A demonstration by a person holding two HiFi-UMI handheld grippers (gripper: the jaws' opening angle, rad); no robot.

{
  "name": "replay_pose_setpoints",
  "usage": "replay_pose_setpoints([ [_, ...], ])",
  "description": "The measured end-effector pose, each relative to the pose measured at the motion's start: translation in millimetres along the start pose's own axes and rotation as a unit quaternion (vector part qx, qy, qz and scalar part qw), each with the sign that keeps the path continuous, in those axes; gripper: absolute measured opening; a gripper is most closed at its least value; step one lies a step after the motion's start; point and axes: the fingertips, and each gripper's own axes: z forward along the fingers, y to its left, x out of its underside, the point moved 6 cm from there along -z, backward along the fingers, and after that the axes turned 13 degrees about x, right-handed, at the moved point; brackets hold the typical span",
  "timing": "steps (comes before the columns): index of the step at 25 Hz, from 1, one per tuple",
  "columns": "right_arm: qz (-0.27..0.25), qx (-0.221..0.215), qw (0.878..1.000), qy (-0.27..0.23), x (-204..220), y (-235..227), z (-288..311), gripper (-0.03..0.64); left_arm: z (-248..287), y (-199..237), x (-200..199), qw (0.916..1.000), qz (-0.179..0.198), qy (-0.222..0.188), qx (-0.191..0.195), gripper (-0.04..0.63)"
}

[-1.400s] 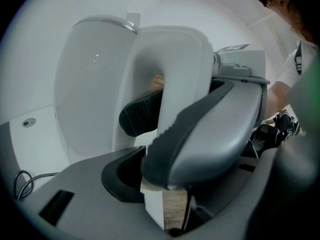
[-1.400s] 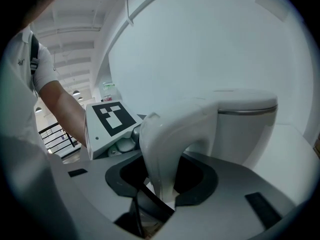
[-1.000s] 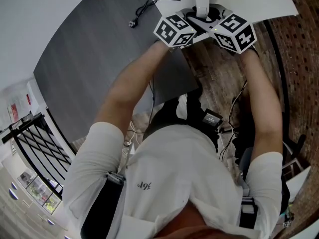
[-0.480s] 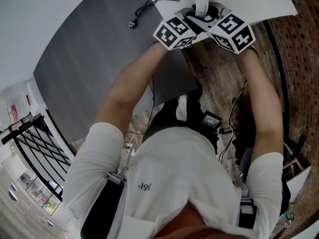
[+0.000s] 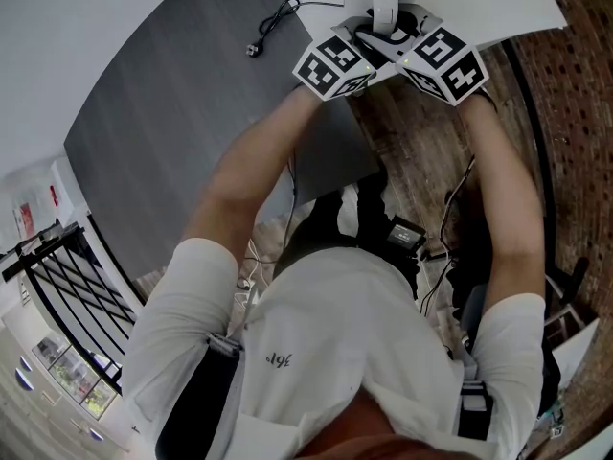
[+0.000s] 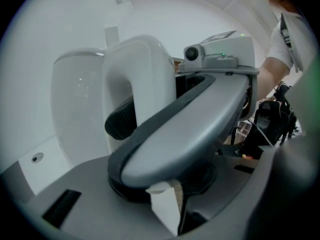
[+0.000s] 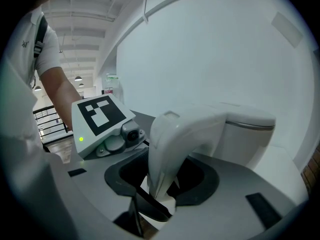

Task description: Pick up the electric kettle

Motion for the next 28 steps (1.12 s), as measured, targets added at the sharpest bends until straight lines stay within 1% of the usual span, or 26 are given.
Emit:
replay_pose_setpoints([
  [12,-0.02,0.006,1.0,-0.011,-17.6,3.0,-13.8,0.154,-8.9,-9.2,-18.3,0.9998,0.016,-0.011,0.002,0.109],
  [28,-0.058,0.017,0.998,-0.035,-51.3,19.5,-53.6,0.161,-28.8,-43.6,-55.4,0.9985,0.05,-0.025,0.0,0.106],
])
